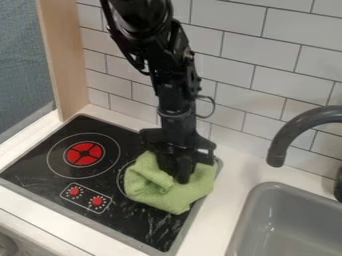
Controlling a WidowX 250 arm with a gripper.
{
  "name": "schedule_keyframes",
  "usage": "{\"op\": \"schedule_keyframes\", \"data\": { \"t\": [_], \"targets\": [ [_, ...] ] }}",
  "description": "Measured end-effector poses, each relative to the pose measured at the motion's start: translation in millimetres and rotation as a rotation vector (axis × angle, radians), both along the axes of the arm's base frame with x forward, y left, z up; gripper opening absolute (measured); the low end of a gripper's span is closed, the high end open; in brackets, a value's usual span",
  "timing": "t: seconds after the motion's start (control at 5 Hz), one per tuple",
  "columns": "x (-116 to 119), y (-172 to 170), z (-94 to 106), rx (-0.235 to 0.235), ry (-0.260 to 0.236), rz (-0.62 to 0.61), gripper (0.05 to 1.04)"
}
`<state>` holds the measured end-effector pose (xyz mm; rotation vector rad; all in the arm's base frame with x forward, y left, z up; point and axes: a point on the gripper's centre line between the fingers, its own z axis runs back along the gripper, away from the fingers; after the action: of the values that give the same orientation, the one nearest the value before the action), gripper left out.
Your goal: Fold the cloth from the left side to right side
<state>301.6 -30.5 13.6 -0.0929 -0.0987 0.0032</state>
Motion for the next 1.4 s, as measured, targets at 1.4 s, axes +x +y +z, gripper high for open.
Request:
{"op": "schedule_keyframes", "data": {
  "t": [1.4],
  "targets": [
    [-21.9, 4.2, 107.3, -0.025, -0.186, 0.03, 0.999]
  ]
}}
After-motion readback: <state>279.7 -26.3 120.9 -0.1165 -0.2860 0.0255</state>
